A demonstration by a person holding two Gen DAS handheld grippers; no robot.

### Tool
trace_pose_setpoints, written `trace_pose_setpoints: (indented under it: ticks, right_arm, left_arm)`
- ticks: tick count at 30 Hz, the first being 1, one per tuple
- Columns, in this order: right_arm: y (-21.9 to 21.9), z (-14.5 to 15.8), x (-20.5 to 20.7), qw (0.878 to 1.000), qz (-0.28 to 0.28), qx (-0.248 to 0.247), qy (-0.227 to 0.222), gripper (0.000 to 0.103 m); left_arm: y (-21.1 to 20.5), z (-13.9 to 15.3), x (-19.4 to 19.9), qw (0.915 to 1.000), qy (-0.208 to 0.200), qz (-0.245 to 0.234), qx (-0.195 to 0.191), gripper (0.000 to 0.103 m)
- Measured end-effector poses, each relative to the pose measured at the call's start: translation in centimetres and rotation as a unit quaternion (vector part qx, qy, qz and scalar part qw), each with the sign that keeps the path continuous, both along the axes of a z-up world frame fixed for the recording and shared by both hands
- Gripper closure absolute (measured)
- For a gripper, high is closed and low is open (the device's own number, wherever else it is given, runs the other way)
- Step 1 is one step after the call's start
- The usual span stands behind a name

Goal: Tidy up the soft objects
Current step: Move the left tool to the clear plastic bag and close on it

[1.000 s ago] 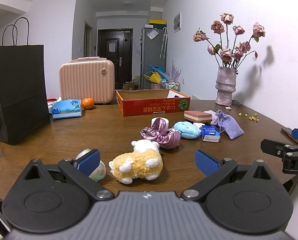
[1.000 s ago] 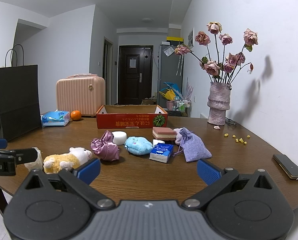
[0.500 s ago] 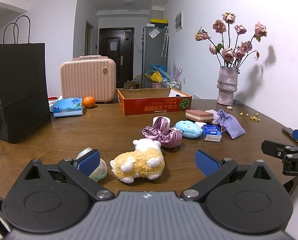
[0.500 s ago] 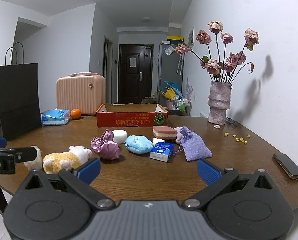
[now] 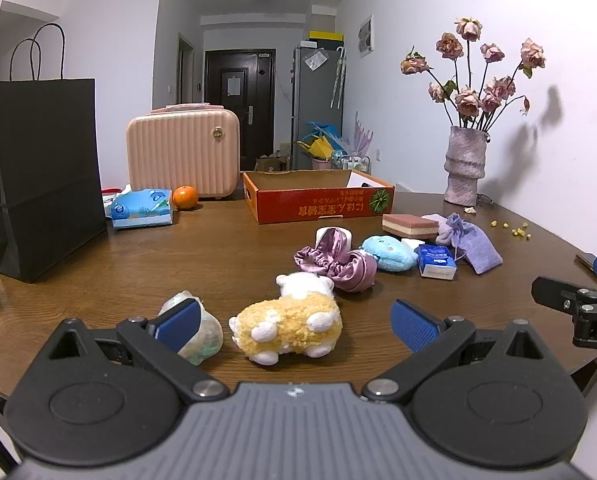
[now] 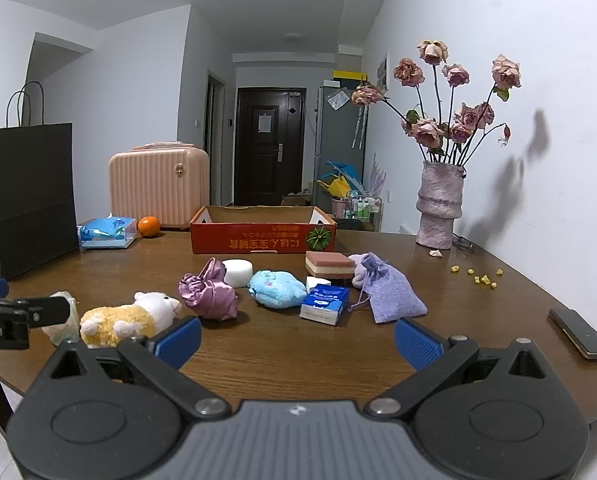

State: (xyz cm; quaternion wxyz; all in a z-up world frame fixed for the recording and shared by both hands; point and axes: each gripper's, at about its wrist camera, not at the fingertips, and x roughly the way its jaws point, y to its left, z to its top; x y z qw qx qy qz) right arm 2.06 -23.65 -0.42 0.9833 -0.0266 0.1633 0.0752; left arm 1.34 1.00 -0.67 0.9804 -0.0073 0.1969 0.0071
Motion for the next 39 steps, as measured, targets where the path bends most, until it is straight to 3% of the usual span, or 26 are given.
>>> trace_pose_setpoints:
  ticks: [17,39]
  right_arm:
    - [1.7,-1.2,3.3,1.000,0.009,-0.005,0.027,0.000]
    - [6.9,-3.0,8.2,0.996,0.053,-0.015,0.063,0.000]
  left_arm:
    - [1.9,-1.2,2.8,0.9995,0.028,0.014,0.004,0.000]
    - [9.6,-4.0,6.4,0.9933,0.077,0.086,-0.002,0.000]
